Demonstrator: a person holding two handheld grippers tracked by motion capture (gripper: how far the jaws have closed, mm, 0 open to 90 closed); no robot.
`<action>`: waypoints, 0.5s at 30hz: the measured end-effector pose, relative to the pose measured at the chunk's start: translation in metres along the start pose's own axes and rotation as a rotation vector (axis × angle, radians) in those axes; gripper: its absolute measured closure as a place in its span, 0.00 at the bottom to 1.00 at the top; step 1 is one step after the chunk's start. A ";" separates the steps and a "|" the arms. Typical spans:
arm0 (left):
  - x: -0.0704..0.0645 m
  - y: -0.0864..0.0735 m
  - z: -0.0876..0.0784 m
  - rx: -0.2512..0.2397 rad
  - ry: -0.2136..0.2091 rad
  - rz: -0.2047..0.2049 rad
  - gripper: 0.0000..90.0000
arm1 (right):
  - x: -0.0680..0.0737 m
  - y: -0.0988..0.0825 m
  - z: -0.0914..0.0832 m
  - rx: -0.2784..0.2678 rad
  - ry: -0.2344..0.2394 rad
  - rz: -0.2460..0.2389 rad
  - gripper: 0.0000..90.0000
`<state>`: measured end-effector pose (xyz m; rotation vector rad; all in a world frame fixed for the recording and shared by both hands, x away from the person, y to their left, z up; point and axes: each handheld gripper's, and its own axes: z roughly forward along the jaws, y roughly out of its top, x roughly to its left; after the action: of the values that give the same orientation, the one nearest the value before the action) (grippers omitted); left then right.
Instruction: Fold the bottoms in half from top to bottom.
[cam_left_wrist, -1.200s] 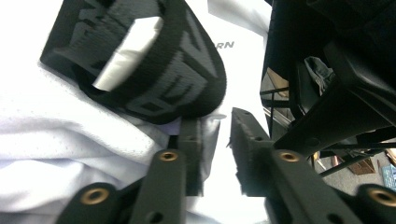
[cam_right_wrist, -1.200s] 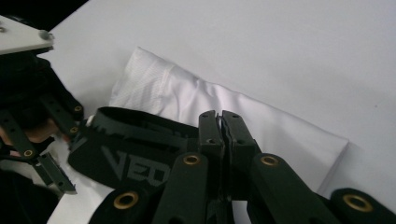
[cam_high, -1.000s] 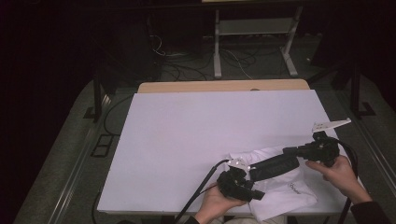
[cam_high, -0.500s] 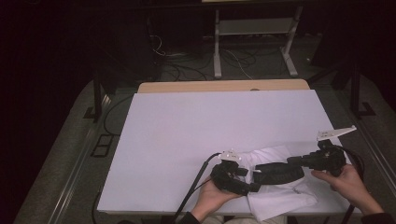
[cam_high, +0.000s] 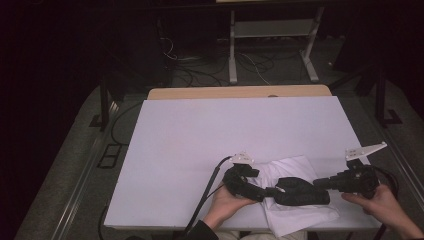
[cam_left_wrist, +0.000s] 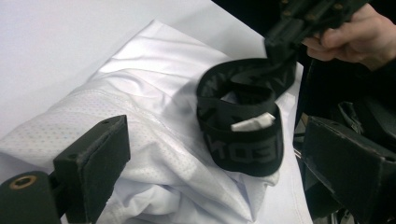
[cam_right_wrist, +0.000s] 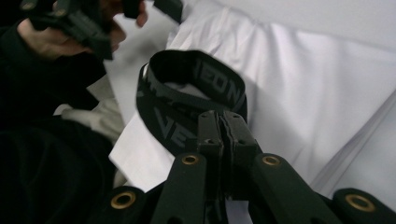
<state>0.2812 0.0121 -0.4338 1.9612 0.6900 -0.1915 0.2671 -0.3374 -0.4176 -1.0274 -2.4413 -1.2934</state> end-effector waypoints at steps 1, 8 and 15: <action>0.000 0.000 0.000 -0.004 0.002 -0.004 0.07 | 0.001 -0.002 -0.001 0.006 0.002 -0.001 0.95; 0.004 0.002 -0.002 -0.015 0.011 -0.008 0.07 | 0.005 -0.014 -0.006 0.033 0.002 0.003 0.94; 0.005 0.003 -0.004 -0.027 0.014 -0.013 0.07 | 0.009 -0.020 -0.006 0.112 0.004 -0.005 0.94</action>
<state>0.2863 0.0168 -0.4315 1.9345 0.7109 -0.1759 0.2465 -0.3457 -0.4232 -0.9902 -2.4828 -1.1447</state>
